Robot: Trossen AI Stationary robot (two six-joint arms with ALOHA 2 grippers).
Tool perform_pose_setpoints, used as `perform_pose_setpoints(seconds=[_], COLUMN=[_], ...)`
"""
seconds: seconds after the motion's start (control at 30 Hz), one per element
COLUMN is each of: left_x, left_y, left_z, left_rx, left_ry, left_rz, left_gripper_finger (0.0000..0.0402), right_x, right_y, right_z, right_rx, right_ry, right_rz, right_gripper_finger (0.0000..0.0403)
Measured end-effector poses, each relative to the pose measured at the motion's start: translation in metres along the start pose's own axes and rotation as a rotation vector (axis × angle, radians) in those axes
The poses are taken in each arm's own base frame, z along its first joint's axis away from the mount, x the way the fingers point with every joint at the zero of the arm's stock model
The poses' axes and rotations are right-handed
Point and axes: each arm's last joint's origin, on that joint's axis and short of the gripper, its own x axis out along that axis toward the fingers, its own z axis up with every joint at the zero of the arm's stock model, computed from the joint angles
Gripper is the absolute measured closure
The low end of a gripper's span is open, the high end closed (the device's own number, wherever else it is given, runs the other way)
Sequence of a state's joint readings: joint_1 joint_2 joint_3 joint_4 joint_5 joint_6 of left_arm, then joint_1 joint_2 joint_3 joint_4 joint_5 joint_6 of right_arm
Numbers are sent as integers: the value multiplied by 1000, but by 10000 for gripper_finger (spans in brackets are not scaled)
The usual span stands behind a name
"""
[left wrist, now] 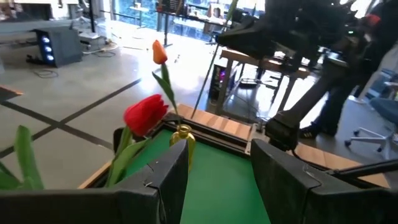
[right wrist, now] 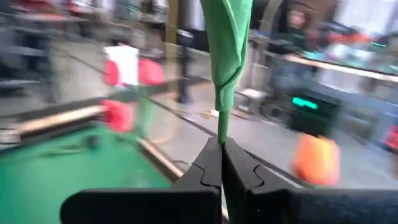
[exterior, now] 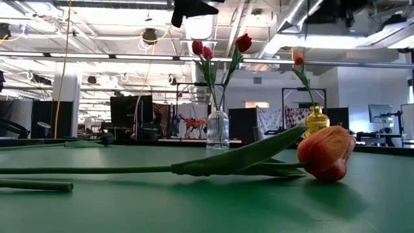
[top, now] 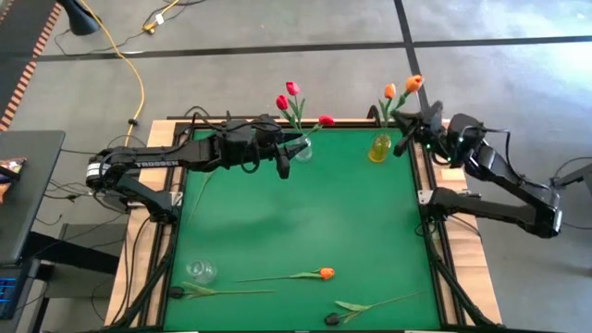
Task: Sort flowers into vase by color
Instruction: Put the top orange flower into the yellow vase
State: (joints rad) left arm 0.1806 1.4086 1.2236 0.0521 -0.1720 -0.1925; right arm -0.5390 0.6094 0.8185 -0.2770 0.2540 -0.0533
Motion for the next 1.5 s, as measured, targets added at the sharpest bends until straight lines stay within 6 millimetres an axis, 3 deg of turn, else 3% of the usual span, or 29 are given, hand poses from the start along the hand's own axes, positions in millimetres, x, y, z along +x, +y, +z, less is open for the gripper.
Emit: perform_pose_setpoints(seconds=[0.13,0.5,1.1,1.5], left_x=[0,0,0,0], left_y=[1,1,1,1], left_z=[0,0,0,-2], left_rx=[0,-14,-37,-33], left_ry=[-5,-5,-7,9], left_rz=[24,26,37,46], left_gripper_finger=[239,239,239,239], right_x=[4,17,30,34], right_y=[-13,-33,-38,-38], right_z=[-10,-38,-52,-94], right_rx=[41,89,72,84], right_ry=[81,117,170,255], right_rz=[-129,-172,-167,-180], right_gripper_finger=[378,379,379,380])
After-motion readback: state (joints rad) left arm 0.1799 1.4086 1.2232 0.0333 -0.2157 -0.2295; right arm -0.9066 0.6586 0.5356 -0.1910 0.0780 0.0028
